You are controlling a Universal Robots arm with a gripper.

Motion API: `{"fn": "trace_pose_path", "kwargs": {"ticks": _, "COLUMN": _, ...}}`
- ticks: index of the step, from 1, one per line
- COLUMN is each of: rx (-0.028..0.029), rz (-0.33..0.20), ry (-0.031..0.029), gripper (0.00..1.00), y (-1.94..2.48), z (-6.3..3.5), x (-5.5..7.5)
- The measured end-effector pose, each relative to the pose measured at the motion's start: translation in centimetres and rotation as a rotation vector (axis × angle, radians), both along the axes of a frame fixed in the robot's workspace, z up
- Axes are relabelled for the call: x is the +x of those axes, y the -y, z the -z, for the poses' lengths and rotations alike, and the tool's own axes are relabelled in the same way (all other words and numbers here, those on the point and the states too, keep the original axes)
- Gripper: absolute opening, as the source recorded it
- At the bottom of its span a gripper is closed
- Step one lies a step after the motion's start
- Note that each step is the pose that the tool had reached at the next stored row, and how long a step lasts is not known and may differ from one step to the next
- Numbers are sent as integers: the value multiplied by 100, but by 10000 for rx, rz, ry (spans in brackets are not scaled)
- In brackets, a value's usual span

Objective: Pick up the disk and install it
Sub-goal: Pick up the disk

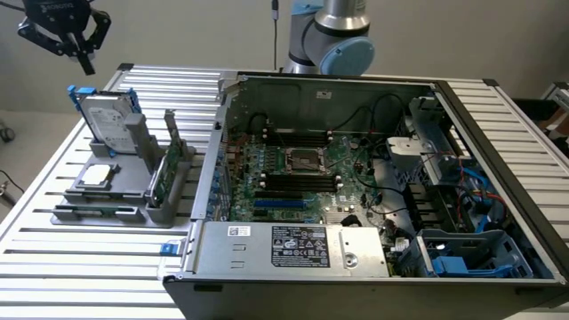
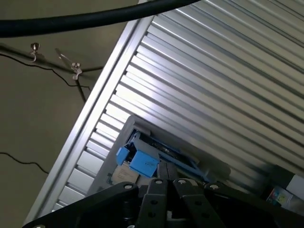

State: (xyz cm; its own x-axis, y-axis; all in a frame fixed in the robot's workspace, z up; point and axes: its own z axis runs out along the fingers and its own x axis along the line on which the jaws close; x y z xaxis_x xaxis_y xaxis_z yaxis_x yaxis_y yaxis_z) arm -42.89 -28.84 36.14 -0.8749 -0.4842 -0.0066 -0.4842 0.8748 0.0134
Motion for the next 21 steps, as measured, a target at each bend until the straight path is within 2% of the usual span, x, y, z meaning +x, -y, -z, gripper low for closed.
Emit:
{"fn": "trace_pose_path", "kwargs": {"ticks": 12, "rx": -1, "rz": -1067, "ry": -5, "gripper": 11, "y": -76, "z": 0, "x": 0}}
{"fn": "trace_pose_path", "kwargs": {"ticks": 21, "rx": -1, "rz": -2508, "ry": -5, "gripper": 11, "y": -88, "z": -1, "x": 0}}
